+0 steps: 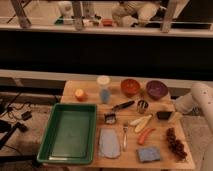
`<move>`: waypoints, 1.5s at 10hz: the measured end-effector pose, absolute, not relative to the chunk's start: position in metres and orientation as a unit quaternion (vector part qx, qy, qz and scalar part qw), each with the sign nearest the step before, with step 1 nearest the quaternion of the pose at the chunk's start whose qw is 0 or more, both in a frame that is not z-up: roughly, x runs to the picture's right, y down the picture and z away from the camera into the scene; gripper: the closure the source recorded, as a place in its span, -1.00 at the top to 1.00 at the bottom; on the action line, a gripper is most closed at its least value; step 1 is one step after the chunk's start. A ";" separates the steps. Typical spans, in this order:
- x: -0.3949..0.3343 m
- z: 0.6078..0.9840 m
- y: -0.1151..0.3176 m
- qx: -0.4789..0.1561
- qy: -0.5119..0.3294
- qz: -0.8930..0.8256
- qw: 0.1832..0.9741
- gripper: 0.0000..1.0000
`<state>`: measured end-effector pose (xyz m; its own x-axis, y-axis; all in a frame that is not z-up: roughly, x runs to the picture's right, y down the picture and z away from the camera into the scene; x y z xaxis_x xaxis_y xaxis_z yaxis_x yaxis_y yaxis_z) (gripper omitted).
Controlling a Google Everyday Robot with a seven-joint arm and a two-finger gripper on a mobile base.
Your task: Place eraser in plastic cup
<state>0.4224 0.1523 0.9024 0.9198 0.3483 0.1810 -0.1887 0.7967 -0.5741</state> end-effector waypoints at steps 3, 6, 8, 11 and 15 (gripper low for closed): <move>0.423 0.905 0.152 -0.286 -0.144 0.149 0.935 -0.42; 0.424 0.903 0.151 -0.286 -0.143 0.148 0.936 -0.66; 0.424 0.902 0.151 -0.287 -0.143 0.147 0.936 -0.96; 0.423 0.903 0.149 -0.286 -0.142 0.146 0.936 -1.00; 0.435 0.864 0.111 -0.238 -0.161 0.163 0.944 -1.00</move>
